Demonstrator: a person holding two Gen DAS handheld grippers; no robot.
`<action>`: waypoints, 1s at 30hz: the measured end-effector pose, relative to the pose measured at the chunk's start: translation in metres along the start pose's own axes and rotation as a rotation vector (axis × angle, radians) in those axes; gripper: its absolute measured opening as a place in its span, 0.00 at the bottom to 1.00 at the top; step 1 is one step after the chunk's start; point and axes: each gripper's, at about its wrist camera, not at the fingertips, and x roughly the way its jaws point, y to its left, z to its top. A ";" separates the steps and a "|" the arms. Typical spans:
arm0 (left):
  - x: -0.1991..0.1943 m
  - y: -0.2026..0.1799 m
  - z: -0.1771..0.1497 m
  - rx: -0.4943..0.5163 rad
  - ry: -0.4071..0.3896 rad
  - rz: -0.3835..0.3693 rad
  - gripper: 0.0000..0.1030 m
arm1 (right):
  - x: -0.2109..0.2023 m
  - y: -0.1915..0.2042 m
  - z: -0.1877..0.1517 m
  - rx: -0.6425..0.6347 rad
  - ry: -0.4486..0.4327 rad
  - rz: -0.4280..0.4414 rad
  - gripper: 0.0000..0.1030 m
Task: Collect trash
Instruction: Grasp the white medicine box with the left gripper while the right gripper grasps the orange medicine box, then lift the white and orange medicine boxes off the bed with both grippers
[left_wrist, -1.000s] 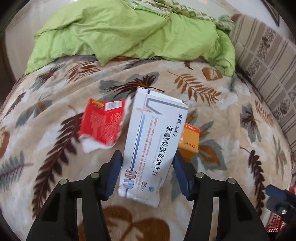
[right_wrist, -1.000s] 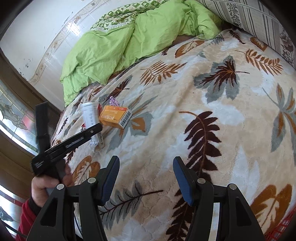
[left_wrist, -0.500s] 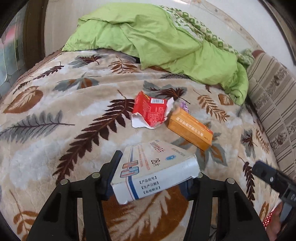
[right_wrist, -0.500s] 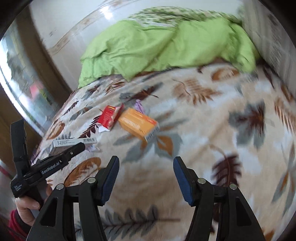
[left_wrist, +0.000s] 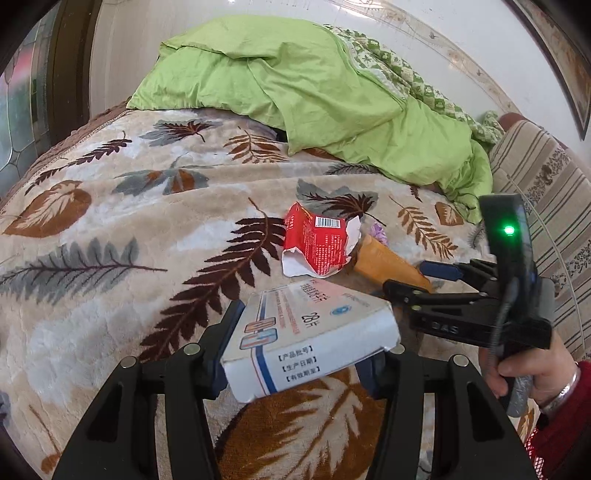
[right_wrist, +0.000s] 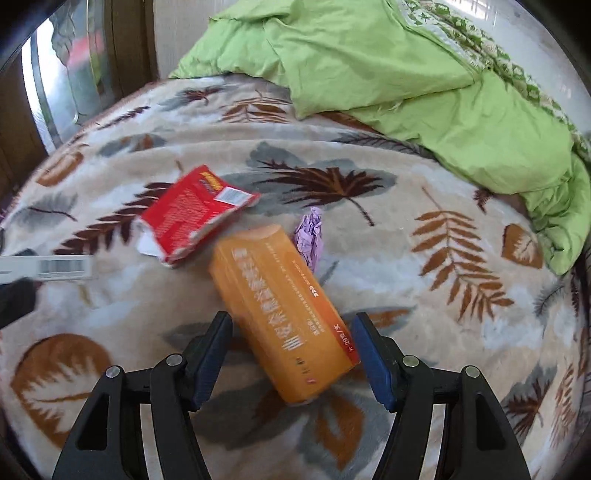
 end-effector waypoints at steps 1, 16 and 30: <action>0.000 -0.002 0.000 0.009 -0.002 -0.001 0.51 | 0.001 -0.002 0.000 0.023 0.002 0.010 0.66; -0.008 -0.014 -0.002 0.044 -0.022 -0.014 0.51 | -0.028 0.021 -0.029 0.149 -0.004 0.092 0.51; -0.024 -0.018 -0.002 0.048 -0.024 -0.027 0.51 | -0.047 0.025 -0.049 0.210 -0.057 0.022 0.49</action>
